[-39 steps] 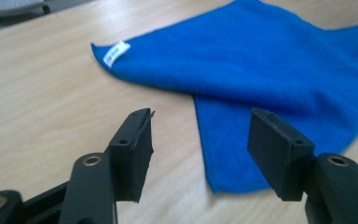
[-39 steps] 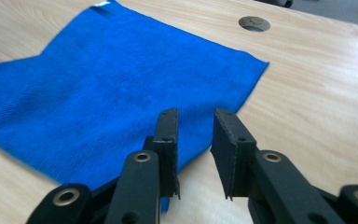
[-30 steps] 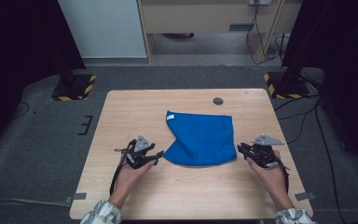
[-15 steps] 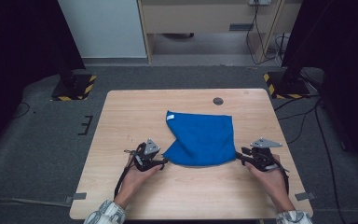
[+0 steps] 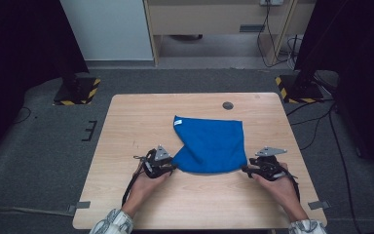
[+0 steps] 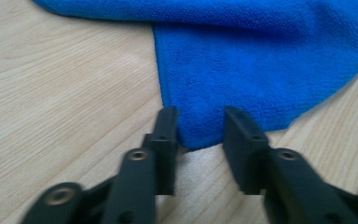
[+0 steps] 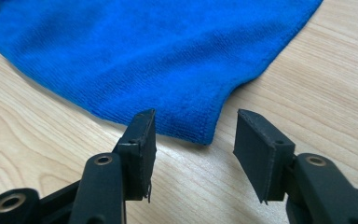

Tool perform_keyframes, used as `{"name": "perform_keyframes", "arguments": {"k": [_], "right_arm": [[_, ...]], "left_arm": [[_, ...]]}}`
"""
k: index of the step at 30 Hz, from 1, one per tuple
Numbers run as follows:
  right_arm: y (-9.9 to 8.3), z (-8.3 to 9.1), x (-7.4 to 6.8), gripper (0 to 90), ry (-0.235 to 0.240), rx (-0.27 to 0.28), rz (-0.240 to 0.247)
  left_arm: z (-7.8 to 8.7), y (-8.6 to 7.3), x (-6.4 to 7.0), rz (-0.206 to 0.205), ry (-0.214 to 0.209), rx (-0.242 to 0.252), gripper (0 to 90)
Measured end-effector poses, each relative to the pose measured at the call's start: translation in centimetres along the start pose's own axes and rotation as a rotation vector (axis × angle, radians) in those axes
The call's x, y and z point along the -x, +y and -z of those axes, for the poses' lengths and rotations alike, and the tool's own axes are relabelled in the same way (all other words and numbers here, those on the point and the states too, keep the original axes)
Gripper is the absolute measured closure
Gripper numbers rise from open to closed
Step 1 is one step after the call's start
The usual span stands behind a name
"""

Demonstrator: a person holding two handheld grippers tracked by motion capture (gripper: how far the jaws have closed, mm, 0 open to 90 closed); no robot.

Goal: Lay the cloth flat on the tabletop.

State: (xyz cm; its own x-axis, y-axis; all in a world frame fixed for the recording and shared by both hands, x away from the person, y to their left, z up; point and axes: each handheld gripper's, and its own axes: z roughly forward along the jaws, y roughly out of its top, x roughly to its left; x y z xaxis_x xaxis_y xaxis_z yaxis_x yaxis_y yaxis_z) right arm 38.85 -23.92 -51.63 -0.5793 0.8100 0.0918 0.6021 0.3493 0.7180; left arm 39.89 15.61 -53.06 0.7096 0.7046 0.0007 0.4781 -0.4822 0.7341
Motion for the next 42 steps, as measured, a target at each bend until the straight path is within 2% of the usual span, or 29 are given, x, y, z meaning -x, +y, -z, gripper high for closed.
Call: {"name": "perform_keyframes", "arguments": {"k": [4,7,10,14,15,17,21,24,29,33,38,42], "right_arm": [[0.1,-0.2,0.0,53.0,0.003,-0.005,-0.004],[0.2,-0.4,0.0,58.8,0.017,-0.004,0.002],[0.3,-0.7,-0.1,63.5,0.014,-0.017,0.006],[0.4,-0.7,-0.2,69.9,0.022,-0.017,0.009],[0.4,-0.7,-0.1,76.7,0.025,-0.008,0.006],[0.5,-0.6,0.0,81.3,0.037,-0.002,-0.002],[0.9,-0.7,-0.3,87.1,0.034,-0.004,0.006],[1.4,-0.6,-0.7,88.2,0.045,0.002,0.014],[3.1,-1.5,-1.5,88.7,0.056,-0.018,0.062],[5.1,-2.9,-2.6,88.9,0.076,-0.03,0.07],[7.8,-5.3,-3.8,88.9,0.082,-0.059,0.089],[10.0,-7.5,-4.3,88.9,0.089,-0.085,0.081]], "left_arm": [[0.1,0.2,0.3,-0.014,0.006,-0.019,84.0],[0.4,0.4,0.3,-0.009,0.008,-0.012,88.7],[0.9,0.6,0.3,0.001,0.016,0.012,89.5],[1.1,0.6,0.3,-0.003,0.009,0.007,89.9],[1.3,0.6,0.4,0.0,0.004,0.007,90.0],[1.5,0.7,0.5,0.0,0.002,0.017,90.0],[1.7,0.8,0.5,0.005,-0.001,0.023,90.0],[1.9,0.7,0.5,0.012,-0.001,0.022,90.0],[1.9,0.7,0.5,0.013,0.001,0.022,90.0],[2.0,0.6,0.4,0.021,0.003,0.015,90.0],[2.4,0.3,0.0,0.036,0.017,-0.004,90.0],[2.5,-0.1,-0.5,0.047,0.026,-0.023,90.0]]}}
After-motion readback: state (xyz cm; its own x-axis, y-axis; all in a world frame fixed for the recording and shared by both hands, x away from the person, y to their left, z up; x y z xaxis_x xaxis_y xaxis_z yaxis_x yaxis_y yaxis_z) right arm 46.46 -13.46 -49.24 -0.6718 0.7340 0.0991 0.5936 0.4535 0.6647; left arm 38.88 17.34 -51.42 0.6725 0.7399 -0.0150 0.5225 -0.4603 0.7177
